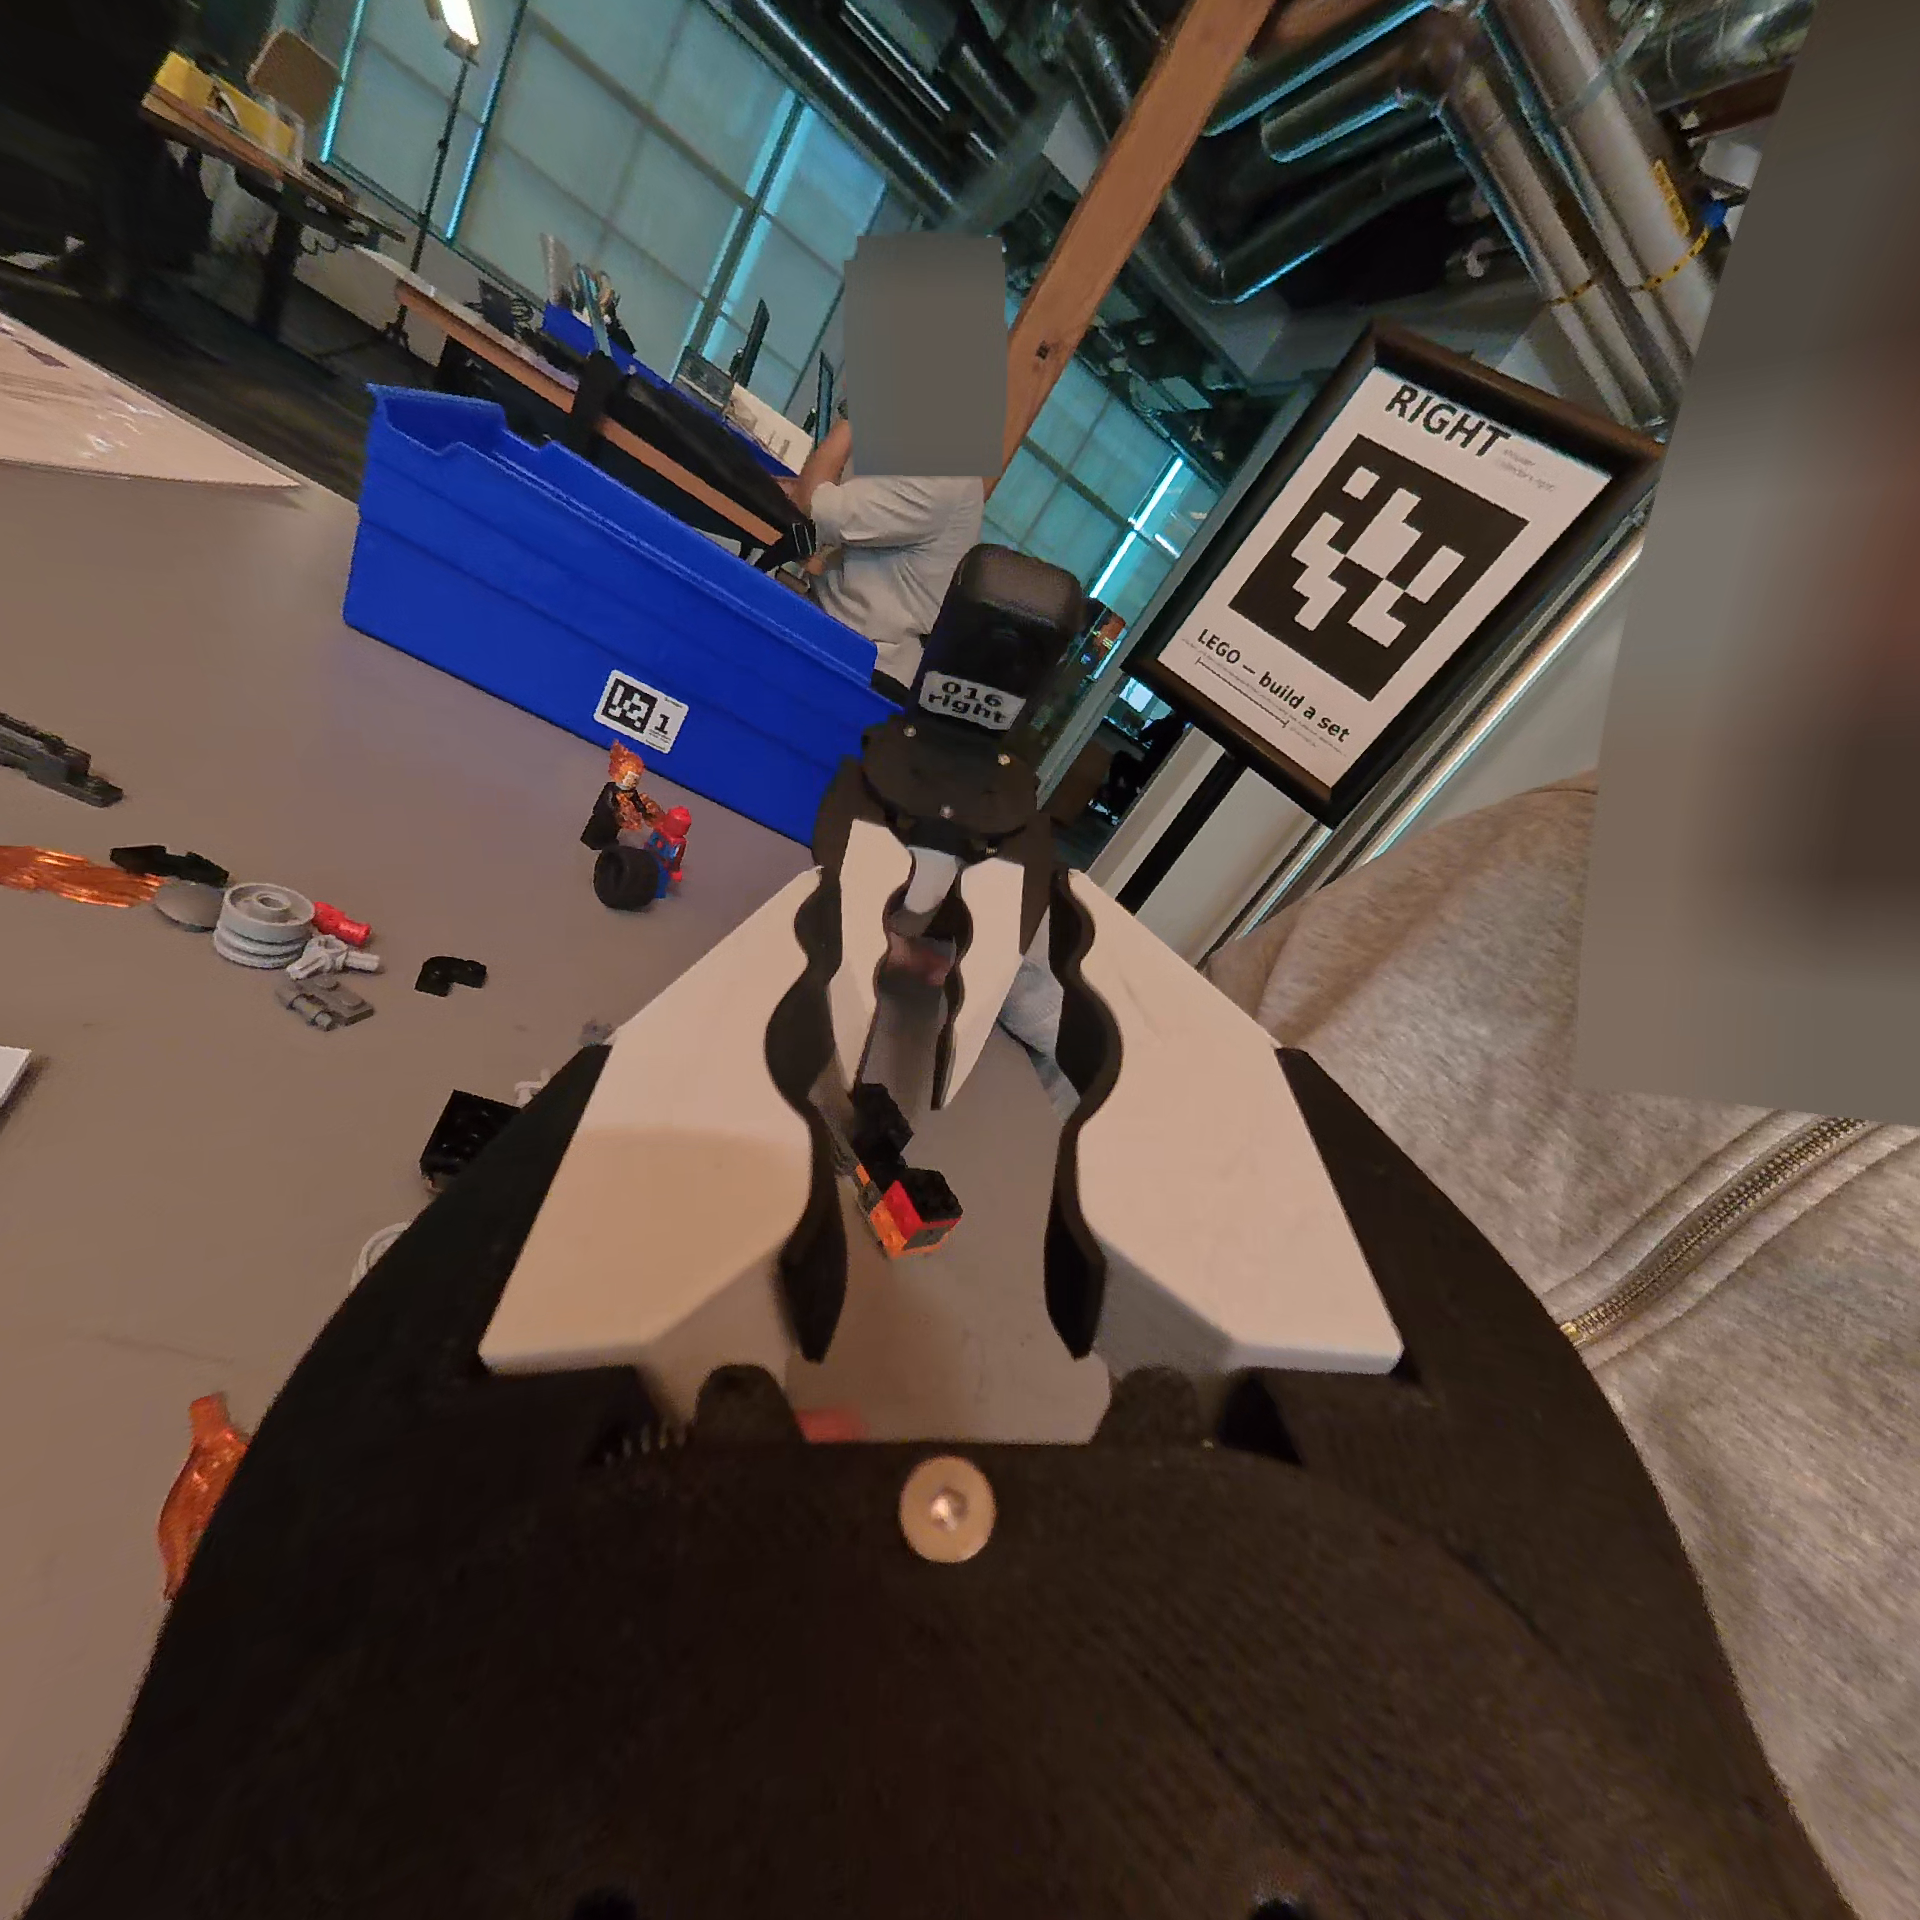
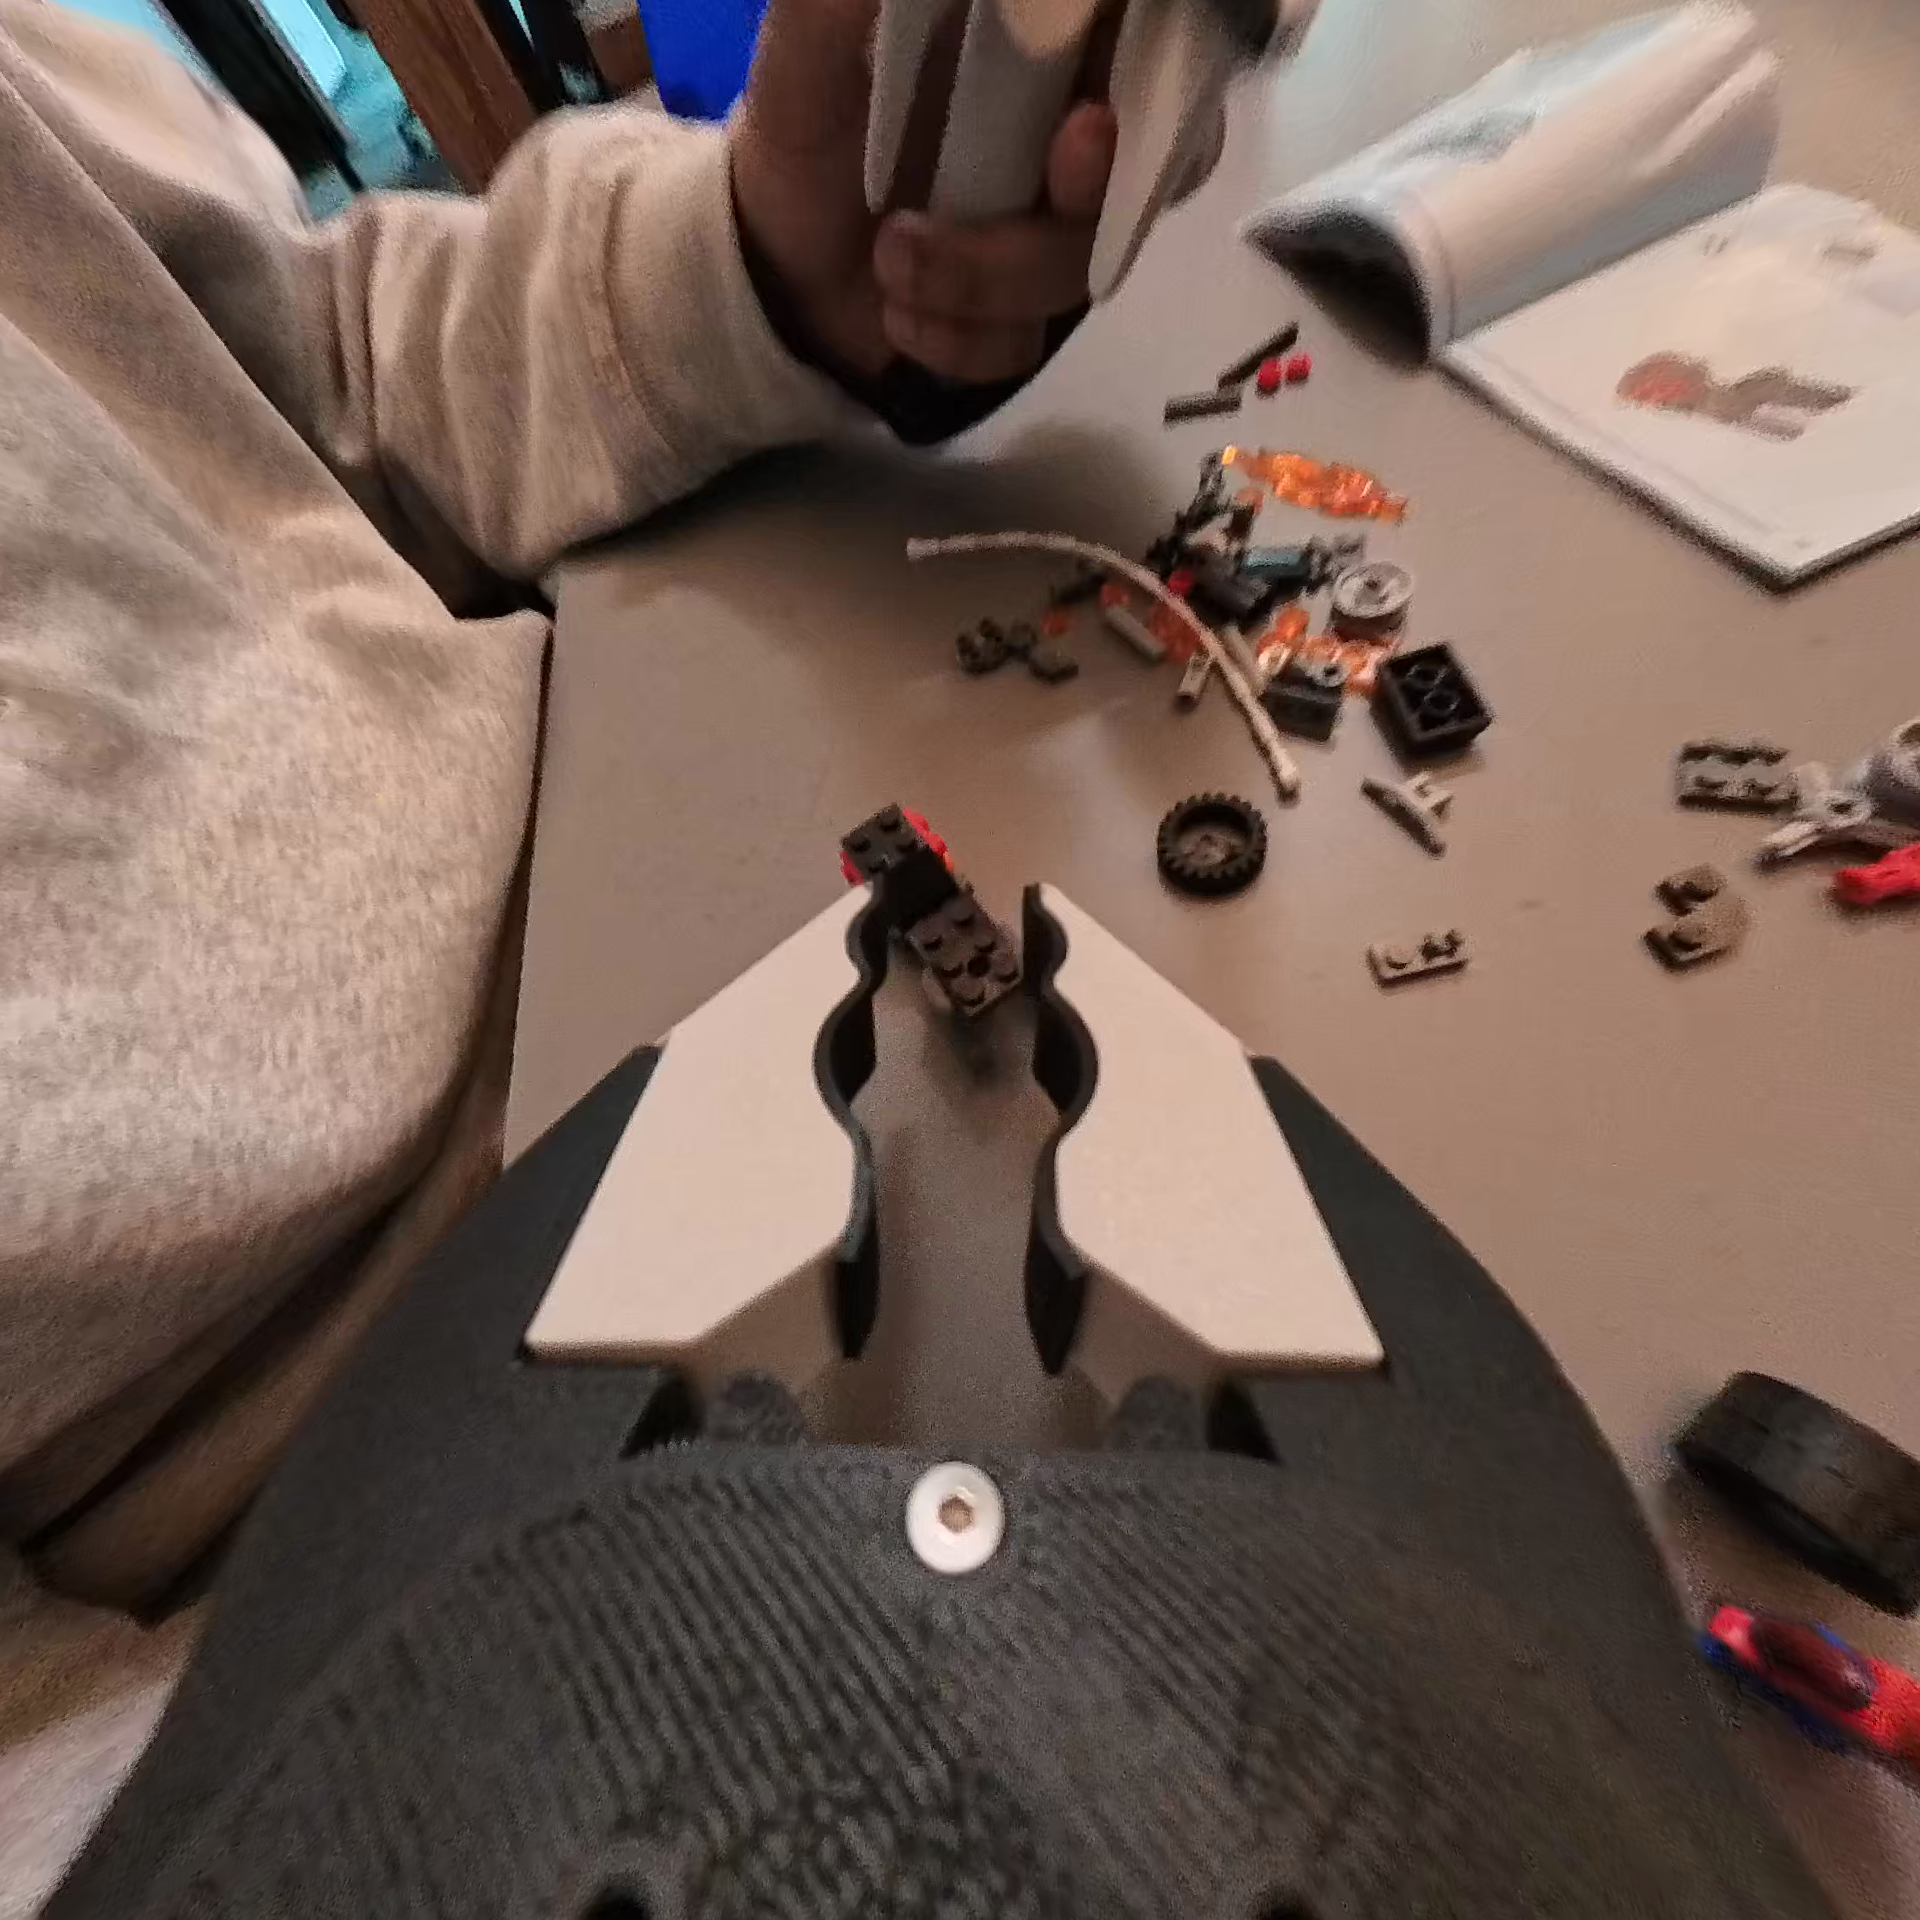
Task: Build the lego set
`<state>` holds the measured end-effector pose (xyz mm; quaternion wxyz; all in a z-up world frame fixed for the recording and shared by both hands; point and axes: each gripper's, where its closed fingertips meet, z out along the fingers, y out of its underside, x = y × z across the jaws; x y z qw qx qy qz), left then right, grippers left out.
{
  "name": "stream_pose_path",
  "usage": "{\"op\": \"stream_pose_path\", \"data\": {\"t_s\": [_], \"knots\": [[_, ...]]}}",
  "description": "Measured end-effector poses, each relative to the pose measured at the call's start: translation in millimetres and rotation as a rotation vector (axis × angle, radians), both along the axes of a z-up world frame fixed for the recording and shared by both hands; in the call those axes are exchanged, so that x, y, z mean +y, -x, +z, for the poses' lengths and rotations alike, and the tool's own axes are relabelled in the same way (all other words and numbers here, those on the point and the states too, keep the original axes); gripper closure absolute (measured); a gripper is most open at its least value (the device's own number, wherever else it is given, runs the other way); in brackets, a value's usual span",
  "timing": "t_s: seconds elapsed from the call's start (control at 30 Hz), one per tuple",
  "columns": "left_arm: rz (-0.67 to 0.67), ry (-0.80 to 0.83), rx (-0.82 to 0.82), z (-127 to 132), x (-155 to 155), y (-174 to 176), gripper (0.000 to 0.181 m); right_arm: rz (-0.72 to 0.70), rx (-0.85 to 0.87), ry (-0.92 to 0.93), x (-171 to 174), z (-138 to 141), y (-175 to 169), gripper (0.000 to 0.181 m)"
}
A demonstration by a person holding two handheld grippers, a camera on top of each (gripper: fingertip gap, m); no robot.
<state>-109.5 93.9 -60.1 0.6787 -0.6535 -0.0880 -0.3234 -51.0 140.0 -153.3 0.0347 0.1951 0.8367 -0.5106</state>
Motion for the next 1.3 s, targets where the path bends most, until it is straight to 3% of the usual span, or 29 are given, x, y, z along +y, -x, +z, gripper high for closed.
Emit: {"op": "stream_pose_path", "data": {"t_s": [0.17, 0.3, 0.47, 0.77, 0.93, 1.17, 1.3], "knots": [[0.003, -0.006, 0.006, 2.2, -0.4, -0.4, 0.142, -0.162, 0.231, 0.285, 21.9, 56.8, 27.0, 0.154], [0.003, -0.007, 0.013, 2.6, 0.1, -1.3, 0.142, -0.282, 0.377, 0.332, 43.1, 77.2, 37.3, 0.155], [-0.018, 0.013, 0.007, -0.8, 2.2, -4.6, 0.143, -0.32, 0.373, 0.242, 43.7, 62.9, 45.7, 0.154], [0.07, 0.018, 0.078, 3.8, -0.9, 4.0, 0.138, -0.323, 0.404, 0.008, 36.1, 28.5, 53.9, 0.157], [0.273, 0.002, 0.253, 21.8, -25.0, 28.6, 0.136, -0.336, 0.405, 0.025, 39.0, 31.1, 55.0, 0.157], [0.545, 0.304, 0.522, -10.7, -65.6, 83.6, 0.136, -0.336, 0.399, -0.014, 37.3, 25.3, 57.0, 0.157], [0.807, 0.311, 0.506, 0.7, -102.7, 121.3, 0.147, -0.337, 0.398, -0.024, 36.9, 23.9, 57.5, 0.157]]}}
